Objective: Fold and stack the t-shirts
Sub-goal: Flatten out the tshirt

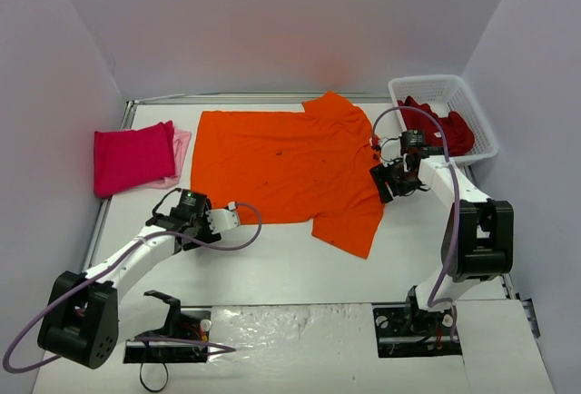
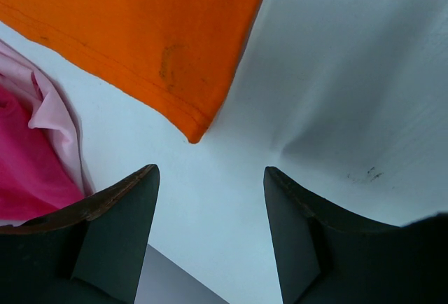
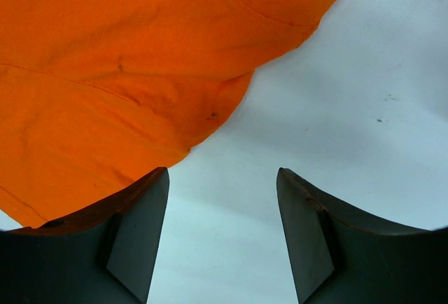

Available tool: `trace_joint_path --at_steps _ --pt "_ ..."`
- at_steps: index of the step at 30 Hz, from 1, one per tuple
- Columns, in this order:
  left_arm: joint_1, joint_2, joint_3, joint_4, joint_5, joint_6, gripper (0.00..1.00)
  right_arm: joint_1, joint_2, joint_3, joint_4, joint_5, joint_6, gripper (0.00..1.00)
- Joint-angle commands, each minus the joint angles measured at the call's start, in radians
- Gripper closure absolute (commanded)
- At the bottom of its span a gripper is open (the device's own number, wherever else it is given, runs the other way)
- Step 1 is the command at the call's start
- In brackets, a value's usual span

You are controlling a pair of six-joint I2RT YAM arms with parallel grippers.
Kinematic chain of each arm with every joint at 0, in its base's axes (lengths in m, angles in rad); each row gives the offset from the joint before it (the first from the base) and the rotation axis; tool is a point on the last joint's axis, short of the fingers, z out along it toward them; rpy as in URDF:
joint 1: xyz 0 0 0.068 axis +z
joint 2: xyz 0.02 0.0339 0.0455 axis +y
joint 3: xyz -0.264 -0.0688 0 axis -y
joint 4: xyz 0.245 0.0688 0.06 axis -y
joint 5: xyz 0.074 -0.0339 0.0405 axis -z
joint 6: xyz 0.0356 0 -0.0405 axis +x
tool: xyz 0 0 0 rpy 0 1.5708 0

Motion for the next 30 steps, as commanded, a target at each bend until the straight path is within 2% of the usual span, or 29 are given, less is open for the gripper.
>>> trace_joint_path --at_steps 1,17,27,30 --pt "-0.005 0.01 -0.011 0.045 0.024 0.03 0.4 -0.011 0.008 0.021 -0.017 0.006 0.011 0.41" --pt "0.011 0.138 -0.028 0.158 0.012 0.033 0.44 -0.026 0.012 0.022 -0.023 0.01 0.012 0.43" --pt "0.058 0.214 -0.028 0.195 0.028 0.053 0.62 -0.026 0.027 0.027 -0.023 0.015 0.014 0.44" --pt "0.071 0.228 -0.022 0.181 0.044 0.055 0.64 -0.026 0.029 0.025 -0.023 0.017 0.014 0.44"
